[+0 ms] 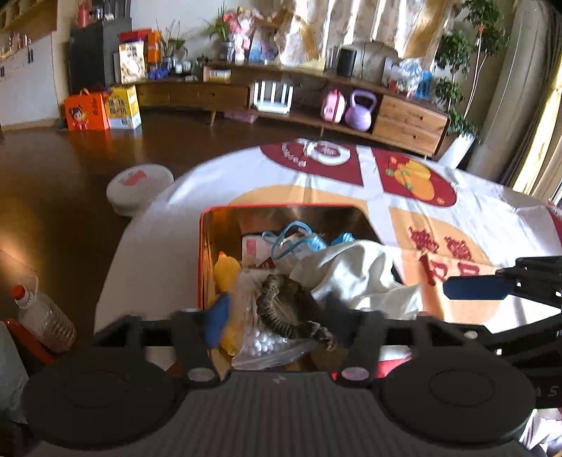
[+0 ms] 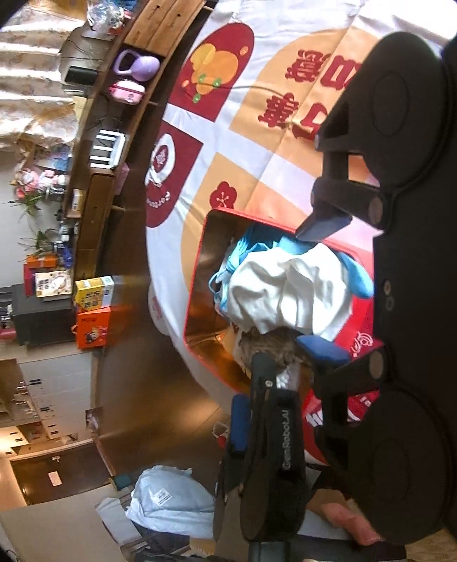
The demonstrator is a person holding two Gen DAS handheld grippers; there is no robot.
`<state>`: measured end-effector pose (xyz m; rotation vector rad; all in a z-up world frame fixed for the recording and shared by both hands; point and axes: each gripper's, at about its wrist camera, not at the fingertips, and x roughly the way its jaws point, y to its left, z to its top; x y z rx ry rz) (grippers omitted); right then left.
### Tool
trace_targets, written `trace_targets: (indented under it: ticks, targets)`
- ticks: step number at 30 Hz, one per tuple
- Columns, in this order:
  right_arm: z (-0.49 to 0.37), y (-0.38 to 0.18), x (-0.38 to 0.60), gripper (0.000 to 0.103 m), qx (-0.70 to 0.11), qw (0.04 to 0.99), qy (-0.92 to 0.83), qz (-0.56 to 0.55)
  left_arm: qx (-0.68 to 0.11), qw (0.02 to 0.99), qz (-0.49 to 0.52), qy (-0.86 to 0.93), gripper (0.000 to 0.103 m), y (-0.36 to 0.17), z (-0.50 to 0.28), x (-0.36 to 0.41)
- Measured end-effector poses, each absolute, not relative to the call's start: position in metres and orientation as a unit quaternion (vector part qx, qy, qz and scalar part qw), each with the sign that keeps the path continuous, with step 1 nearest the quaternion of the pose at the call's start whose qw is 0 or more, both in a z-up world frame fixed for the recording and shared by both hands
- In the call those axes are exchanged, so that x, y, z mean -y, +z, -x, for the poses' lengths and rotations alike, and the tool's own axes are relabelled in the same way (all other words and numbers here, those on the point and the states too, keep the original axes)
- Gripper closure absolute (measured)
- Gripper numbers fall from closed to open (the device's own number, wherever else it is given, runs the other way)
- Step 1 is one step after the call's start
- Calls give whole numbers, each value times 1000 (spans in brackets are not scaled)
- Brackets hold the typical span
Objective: Organize soft objects
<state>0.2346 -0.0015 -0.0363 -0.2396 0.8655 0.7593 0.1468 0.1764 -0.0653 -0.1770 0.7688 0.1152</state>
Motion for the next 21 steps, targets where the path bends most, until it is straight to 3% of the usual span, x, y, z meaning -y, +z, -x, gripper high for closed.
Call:
trace_targets:
  ticks: [3, 6, 8, 14, 21]
  targets:
    - [-225, -26, 12, 35, -397, 838, 359, 107, -361, 927, 83, 58, 33, -54, -135, -170]
    - [-218, -17, 24, 24, -389, 842, 360, 96, -353, 930, 76, 64, 30, -45, -127, -165]
    - [-214, -12, 32, 17, -384, 846, 361, 87, -346, 933, 71, 66, 22, -41, -120, -160]
    - [-203, 0, 63, 1, -371, 855, 359, 43, -333, 938, 58, 70, 18, -31, -101, -146]
    - [-192, 6, 87, 0, -352, 867, 352, 15, -324, 942, 54, 68, 16, -24, -81, -129]
